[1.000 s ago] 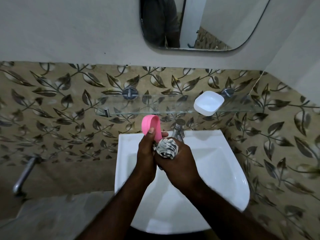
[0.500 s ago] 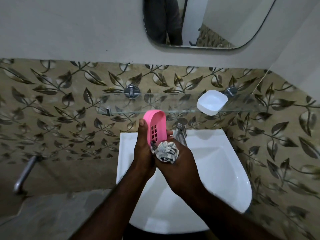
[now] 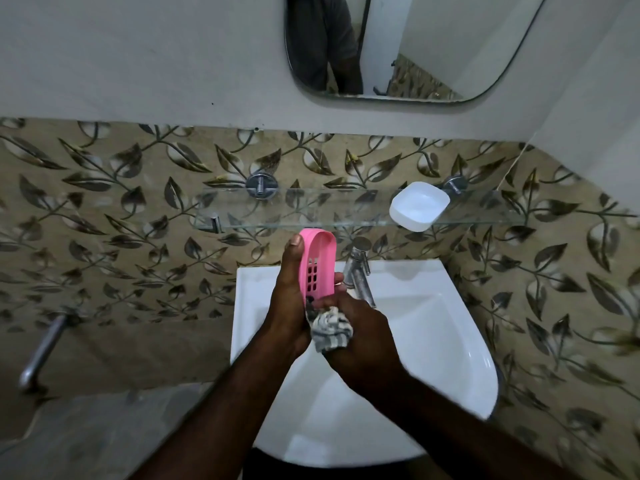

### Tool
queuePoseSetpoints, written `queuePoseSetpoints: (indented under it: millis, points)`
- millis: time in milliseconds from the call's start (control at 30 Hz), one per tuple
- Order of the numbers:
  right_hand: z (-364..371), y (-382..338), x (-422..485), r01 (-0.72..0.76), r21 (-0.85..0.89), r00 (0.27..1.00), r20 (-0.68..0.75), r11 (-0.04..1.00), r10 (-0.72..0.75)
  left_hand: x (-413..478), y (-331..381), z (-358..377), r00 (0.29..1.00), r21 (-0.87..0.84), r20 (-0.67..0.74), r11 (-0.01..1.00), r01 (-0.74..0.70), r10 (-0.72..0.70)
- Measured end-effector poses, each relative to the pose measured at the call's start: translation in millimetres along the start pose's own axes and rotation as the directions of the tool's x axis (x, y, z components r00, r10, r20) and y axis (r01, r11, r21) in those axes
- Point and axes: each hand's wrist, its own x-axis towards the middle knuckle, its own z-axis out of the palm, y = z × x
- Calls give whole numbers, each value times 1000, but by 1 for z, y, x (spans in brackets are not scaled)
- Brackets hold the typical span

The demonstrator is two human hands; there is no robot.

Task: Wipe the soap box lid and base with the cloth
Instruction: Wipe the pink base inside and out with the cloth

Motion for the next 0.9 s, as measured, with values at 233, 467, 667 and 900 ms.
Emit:
queuePoseSetpoints:
  millis: [233,467,667,900]
  points:
    - [5,-4,6,-280,246,960,64,928,273,-1,-8,0,998,39,-37,998,-55,56]
    - [-4,21,5,216,-120,968,157,969,-196,-1,-2,-5,998,68,-48,997,40,-36]
    - [2,28,1,271,-143,961,104,952,-257,1,-4,-11,992,-44,-12,991,127,-128]
    - [-24,44,20,562,-304,774,521,770,-359,-1,-10,-8,973,-60,105,975,214,-207]
